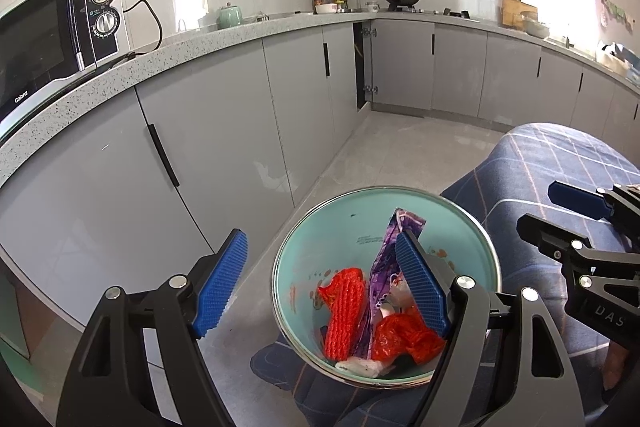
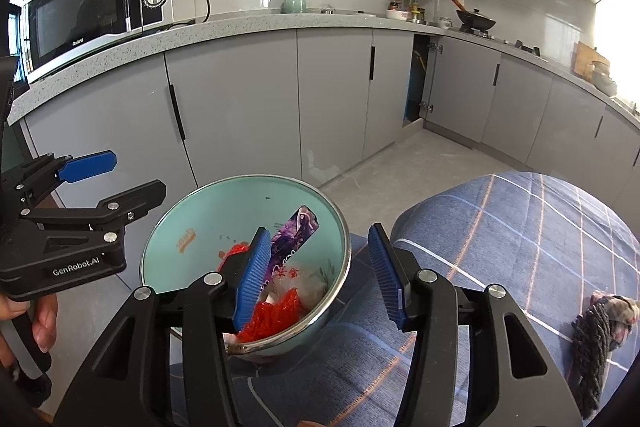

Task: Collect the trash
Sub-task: 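Move both open tools from the bin back over the table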

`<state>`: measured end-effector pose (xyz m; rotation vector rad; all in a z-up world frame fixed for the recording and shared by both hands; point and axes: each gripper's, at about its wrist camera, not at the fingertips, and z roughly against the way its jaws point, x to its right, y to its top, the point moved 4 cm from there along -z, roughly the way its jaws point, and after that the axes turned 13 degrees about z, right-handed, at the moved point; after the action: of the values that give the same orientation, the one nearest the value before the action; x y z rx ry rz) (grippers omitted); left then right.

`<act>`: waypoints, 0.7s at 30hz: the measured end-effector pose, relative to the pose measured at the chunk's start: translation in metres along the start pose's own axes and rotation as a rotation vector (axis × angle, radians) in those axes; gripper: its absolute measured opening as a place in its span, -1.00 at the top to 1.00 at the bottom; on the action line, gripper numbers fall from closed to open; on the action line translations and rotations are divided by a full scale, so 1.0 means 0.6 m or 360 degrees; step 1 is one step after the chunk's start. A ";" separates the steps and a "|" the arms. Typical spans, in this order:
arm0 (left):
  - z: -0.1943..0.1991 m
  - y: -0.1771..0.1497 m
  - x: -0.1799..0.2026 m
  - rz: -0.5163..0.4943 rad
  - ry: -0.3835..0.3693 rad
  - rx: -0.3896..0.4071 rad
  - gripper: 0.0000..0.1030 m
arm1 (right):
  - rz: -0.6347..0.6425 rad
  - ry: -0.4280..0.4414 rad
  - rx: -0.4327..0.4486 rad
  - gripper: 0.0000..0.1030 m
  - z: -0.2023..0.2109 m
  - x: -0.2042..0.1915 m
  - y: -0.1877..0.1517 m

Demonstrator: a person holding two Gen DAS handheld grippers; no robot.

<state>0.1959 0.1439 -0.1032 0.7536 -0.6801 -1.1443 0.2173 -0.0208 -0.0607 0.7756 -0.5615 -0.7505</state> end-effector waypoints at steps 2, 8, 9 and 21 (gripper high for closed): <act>0.004 0.000 0.004 -0.0006 -0.0005 0.0007 -0.48 | -0.0004 -0.0006 0.0005 0.00 0.006 0.002 -0.002; 0.017 0.003 0.017 -0.0018 -0.0025 0.0036 -0.49 | -0.0017 -0.0034 0.0016 -0.01 0.021 0.009 -0.005; 0.020 0.002 0.019 -0.0021 -0.0027 0.0041 -0.49 | -0.0021 -0.0039 0.0020 -0.02 0.025 0.011 -0.005; 0.046 -0.005 0.054 -0.0069 -0.0074 0.0080 -0.54 | -0.0060 -0.0111 0.0042 -0.10 0.057 0.034 -0.020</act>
<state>0.1813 0.1077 -0.0866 0.7895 -0.7367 -1.1909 0.2013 -0.0564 -0.0459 0.7888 -0.6220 -0.8084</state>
